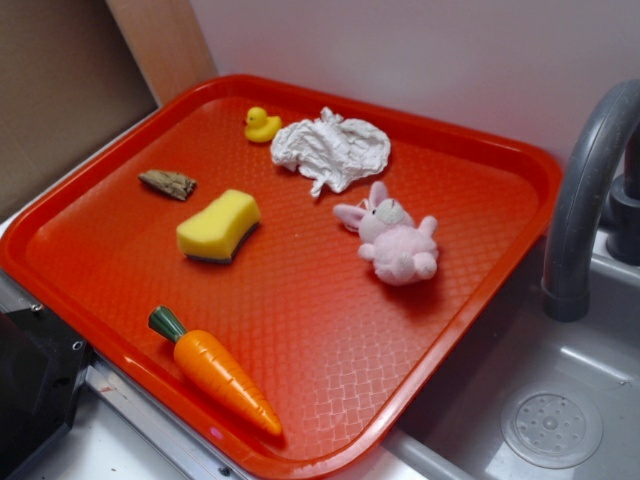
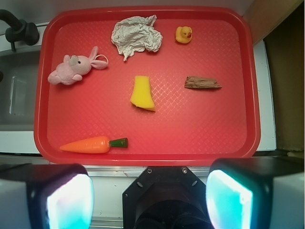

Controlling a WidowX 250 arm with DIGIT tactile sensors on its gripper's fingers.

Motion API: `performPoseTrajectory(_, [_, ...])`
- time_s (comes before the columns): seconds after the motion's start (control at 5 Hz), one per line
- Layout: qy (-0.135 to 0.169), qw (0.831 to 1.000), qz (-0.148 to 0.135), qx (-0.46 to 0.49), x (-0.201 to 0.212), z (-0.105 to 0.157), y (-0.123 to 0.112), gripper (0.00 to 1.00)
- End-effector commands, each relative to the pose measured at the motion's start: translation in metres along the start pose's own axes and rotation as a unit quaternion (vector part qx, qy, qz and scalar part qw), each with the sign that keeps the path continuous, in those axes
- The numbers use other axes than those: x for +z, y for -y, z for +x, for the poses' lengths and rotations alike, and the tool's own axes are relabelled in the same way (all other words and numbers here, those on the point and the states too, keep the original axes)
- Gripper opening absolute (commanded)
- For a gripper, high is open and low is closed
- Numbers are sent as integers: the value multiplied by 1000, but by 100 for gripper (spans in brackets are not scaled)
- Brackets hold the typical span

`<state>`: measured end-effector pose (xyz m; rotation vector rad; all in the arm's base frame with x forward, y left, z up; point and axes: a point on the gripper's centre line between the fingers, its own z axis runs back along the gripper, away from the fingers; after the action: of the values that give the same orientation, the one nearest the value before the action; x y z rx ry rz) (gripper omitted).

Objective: Grab the pink bunny.

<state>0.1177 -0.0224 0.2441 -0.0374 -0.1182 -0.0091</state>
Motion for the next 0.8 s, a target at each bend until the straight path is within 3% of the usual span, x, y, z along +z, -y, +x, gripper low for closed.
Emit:
performPoseTrajectory(0.0, [0,1000,0,0,0,0,0,100])
performPoseTrajectory(0.2, [3,1000,-16,-2,-1,34,38,100])
performPoseTrajectory(0.4, [5,999,-39,31,-21,65,61,100])
performPoseTrajectory(0.6, [39,993,-29,106,-42,83,76,100])
